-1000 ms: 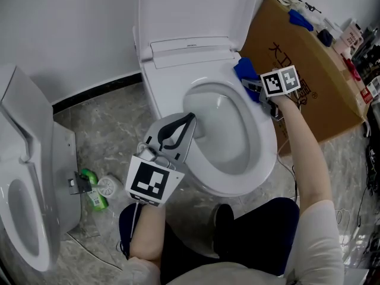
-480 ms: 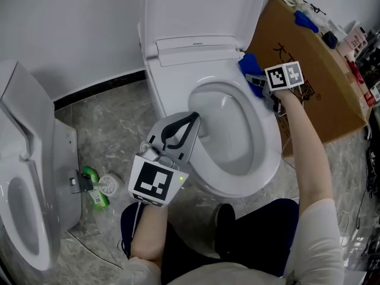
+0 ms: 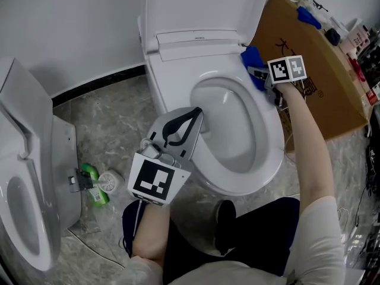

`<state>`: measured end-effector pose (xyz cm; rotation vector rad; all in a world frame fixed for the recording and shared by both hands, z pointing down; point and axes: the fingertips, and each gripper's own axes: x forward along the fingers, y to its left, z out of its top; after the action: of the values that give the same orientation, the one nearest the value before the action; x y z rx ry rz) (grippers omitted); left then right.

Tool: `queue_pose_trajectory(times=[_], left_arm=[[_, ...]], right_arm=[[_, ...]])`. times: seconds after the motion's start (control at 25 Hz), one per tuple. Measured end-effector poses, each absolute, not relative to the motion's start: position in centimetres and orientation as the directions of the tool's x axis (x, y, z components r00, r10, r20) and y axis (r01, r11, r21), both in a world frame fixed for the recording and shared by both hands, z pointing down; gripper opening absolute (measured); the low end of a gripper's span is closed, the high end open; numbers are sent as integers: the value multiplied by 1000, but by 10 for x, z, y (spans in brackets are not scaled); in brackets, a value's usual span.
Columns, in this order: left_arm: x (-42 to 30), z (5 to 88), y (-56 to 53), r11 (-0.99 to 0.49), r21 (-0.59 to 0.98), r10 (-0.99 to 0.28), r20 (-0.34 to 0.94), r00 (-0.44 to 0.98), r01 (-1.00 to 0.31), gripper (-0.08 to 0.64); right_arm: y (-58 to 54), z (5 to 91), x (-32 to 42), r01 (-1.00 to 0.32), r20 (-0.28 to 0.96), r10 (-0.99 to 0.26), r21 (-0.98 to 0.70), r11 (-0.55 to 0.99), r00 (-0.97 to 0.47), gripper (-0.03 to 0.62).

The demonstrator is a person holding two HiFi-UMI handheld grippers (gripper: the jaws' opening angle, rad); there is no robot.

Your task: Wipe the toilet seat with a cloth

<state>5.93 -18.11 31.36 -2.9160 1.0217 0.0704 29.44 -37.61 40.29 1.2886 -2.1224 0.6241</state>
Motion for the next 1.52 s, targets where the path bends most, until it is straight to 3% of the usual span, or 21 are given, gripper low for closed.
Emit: queue_pose_trajectory(times=[1.52], left_arm=[[60,307,-162,-753,-59,-655,-29,755,-656,7]], right_arm=[[-401,402,288,-903,676,-655,-35,428,-337,46]])
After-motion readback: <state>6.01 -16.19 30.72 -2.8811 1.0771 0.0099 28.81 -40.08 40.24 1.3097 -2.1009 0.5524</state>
